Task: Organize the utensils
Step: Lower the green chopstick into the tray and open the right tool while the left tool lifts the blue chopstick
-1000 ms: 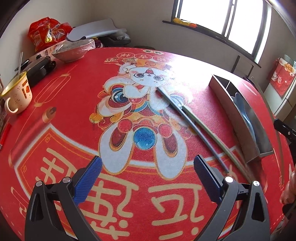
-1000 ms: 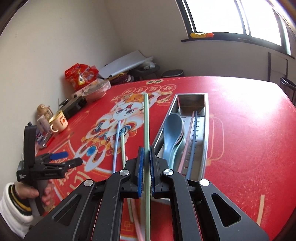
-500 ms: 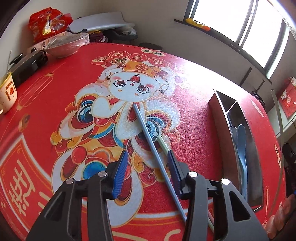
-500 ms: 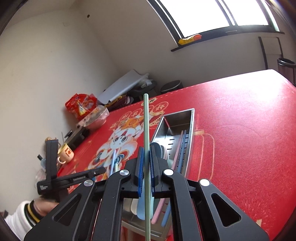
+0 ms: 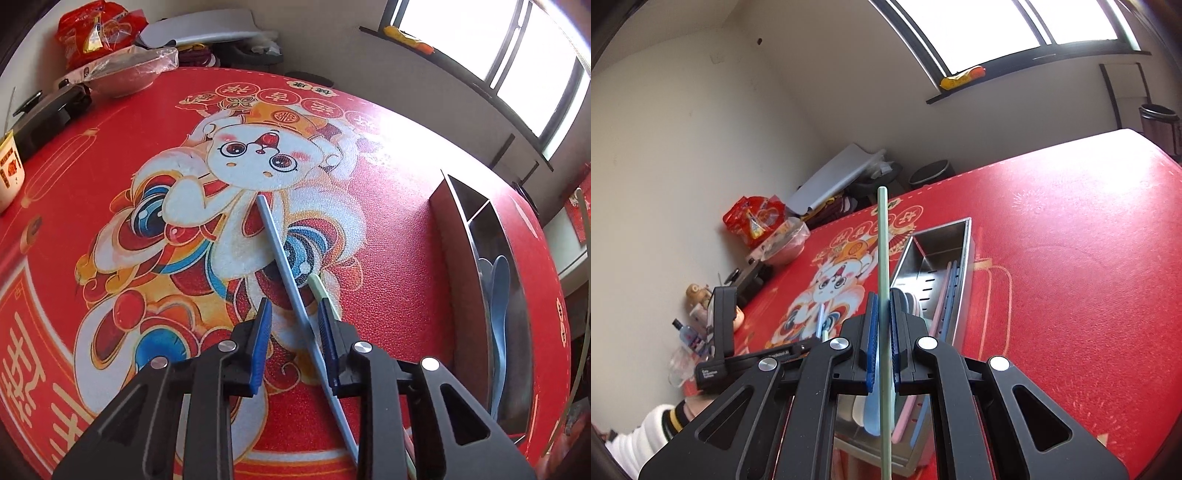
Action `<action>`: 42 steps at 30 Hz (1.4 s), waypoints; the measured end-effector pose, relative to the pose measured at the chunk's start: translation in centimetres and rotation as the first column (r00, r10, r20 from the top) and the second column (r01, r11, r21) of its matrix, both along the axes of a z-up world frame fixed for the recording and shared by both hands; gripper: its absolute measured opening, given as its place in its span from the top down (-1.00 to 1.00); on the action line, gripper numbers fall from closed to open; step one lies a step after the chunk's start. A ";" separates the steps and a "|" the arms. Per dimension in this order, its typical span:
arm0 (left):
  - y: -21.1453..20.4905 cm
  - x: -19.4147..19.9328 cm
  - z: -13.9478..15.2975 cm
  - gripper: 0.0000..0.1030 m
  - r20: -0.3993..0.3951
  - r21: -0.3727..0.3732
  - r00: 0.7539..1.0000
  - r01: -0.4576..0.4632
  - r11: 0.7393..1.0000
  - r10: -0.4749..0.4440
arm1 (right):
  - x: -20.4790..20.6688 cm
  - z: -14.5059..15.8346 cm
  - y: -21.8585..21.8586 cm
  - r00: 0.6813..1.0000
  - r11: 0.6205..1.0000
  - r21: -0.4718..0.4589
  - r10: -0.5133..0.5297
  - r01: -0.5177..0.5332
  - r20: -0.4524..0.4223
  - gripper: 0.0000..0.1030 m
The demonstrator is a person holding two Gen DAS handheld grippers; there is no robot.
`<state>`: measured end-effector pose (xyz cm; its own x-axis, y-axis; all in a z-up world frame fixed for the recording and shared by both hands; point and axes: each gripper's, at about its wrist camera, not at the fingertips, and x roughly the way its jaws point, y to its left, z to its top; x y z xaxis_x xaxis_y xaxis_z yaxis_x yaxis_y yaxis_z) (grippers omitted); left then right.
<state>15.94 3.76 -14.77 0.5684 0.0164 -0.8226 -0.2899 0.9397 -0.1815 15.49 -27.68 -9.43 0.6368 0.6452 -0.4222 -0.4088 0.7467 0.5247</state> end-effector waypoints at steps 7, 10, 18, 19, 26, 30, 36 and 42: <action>-1.0 0.6 -0.1 0.78 0.000 0.073 0.999 0.045 0.996 -0.045 | -0.2 0.0 -0.4 1.000 1.000 0.003 0.000 0.000 -0.001 0.88; -1.6 0.1 -0.1 0.81 -0.013 0.117 0.994 0.107 0.987 -0.106 | 0.0 -0.1 -0.5 1.000 1.000 0.005 -0.005 0.005 -0.007 0.88; -2.1 -2.4 -0.3 0.85 -0.055 0.235 0.974 0.228 0.945 -0.221 | 0.3 -0.3 -0.1 1.000 1.000 -0.005 -0.008 0.008 -0.020 0.88; -2.2 -2.6 -0.3 0.85 -0.052 0.249 0.972 0.234 0.940 -0.228 | 0.3 -0.4 -0.1 1.000 1.000 -0.007 -0.009 0.009 -0.022 0.88; -2.6 -2.5 -0.5 0.85 -0.030 0.289 0.969 0.245 0.925 -0.247 | 0.7 -0.8 0.0 0.999 1.000 -0.015 -0.019 0.018 -0.036 0.88; -2.2 -2.9 -0.6 0.86 0.005 0.268 0.966 0.248 0.931 -0.259 | 0.8 -0.9 0.2 0.999 1.000 -0.018 -0.018 0.018 -0.036 0.88; -0.7 -3.9 -0.5 0.89 0.082 0.168 0.966 0.231 0.958 -0.247 | 1.2 -1.4 0.4 0.998 0.999 -0.025 -0.021 0.019 -0.055 0.88; 0.0 -5.4 0.8 0.89 0.196 0.148 0.955 0.198 0.969 -0.225 | 1.4 -1.7 0.4 0.998 1.000 -0.016 -0.019 0.018 -0.055 0.88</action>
